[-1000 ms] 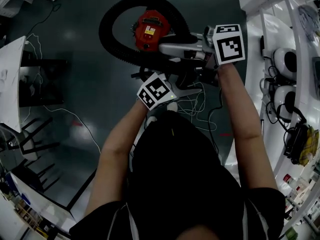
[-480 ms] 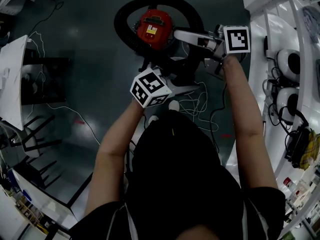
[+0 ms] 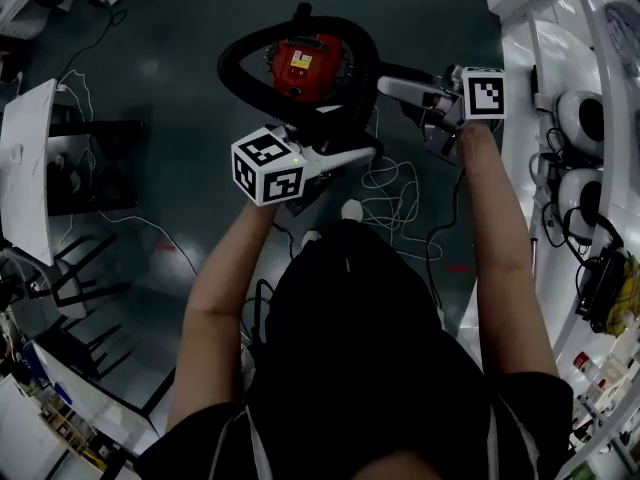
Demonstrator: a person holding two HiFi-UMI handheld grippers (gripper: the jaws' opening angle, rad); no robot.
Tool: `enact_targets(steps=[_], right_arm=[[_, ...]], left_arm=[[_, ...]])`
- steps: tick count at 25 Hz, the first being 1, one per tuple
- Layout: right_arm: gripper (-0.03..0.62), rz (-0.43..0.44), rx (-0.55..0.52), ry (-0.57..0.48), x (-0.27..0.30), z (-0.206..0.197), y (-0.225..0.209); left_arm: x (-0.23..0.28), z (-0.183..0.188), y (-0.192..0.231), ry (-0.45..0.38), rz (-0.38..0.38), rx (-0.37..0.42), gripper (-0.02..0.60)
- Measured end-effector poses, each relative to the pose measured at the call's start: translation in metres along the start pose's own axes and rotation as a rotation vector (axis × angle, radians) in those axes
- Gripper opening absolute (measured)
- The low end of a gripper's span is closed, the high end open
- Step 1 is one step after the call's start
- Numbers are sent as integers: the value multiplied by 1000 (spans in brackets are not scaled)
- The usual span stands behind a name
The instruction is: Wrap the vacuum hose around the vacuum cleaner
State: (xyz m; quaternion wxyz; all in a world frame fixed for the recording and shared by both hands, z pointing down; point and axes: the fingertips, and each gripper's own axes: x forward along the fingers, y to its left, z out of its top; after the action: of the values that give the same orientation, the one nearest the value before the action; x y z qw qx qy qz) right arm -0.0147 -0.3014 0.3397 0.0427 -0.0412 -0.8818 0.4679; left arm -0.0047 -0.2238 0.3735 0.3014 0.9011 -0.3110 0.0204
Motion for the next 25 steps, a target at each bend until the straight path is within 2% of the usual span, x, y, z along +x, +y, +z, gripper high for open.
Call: enact_targets(steps=[2, 5, 6, 9, 11, 13, 15, 17, 19, 22, 25], right_arm=[[434, -16, -99, 65, -3, -10, 4], [431, -46, -253, 206, 6, -35, 6], [431, -48, -289, 219, 8, -38, 7], [405, -31, -357, 168, 8, -32, 13], [374, -30, -401, 188, 5, -37, 9], [373, -78, -444, 308, 2, -60, -9], [376, -166, -492, 457, 1, -90, -35], [391, -251, -536, 550, 4, -115, -59], [408, -302, -558, 574, 12, -132, -76], [469, -348, -601, 564, 29, -148, -88], [488, -424, -672, 526, 36, -145, -99]], left_arm=[[-7, 11, 12, -41, 41, -3, 383], [-9, 26, 20, -61, 78, 36, 383], [-9, 29, 20, -62, 83, 44, 383], [-14, 36, 23, -69, 105, 48, 387], [-21, 45, 26, -79, 127, 59, 385], [-29, 59, 31, -95, 157, 75, 385], [-37, 77, 34, -115, 194, 89, 385], [-43, 94, 35, -137, 229, 96, 385], [-46, 107, 34, -160, 265, 89, 385], [-47, 118, 33, -191, 318, 75, 385], [-44, 123, 29, -195, 354, 99, 385]])
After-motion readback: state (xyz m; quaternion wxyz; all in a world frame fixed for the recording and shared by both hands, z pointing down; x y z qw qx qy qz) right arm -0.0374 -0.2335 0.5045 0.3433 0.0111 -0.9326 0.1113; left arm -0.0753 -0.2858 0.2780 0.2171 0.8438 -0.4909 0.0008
